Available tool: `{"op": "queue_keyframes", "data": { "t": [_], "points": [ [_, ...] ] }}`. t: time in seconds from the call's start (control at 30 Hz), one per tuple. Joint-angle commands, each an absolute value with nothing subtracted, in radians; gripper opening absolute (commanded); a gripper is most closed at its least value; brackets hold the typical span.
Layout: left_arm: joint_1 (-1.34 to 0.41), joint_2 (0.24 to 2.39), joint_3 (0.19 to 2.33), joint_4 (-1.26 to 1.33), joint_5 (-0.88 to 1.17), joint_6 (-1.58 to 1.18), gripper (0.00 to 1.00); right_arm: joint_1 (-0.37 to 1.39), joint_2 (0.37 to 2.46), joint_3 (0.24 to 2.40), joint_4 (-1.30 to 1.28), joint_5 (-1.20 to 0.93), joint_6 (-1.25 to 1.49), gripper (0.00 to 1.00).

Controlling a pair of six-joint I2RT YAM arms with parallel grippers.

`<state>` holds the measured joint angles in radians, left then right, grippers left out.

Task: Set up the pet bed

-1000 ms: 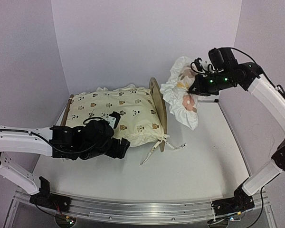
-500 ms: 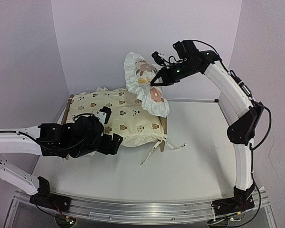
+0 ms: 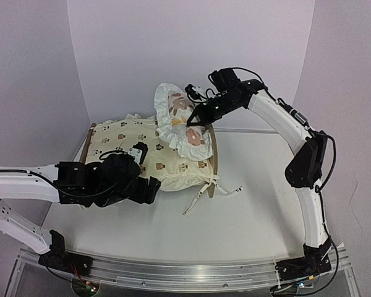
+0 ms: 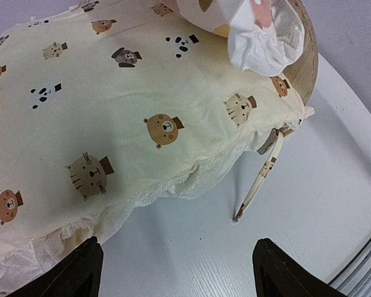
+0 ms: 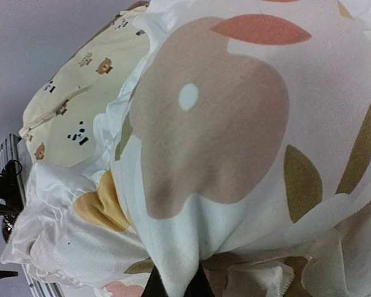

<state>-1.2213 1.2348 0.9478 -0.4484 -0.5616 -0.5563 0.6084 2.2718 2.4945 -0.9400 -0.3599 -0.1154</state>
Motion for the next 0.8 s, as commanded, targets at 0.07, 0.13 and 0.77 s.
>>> {"op": "queue_keyframes", "data": {
  "t": [0.07,0.13,0.77],
  "points": [
    [-1.223,1.254,0.998,-0.456,-0.597,-0.569,0.85,0.632,2.252,2.376,-0.848,-0.212,-0.12,0.08],
    [-1.223,1.259,1.002,-0.459,-0.601,-0.568,0.85,0.632,2.258,2.375,-0.848,-0.202,-0.115,0.36],
    [-1.223,1.253,1.087,-0.507,-0.628,-0.502,0.89,0.646,2.014,2.27,-0.655,-0.223,0.128,0.85]
  ]
}}
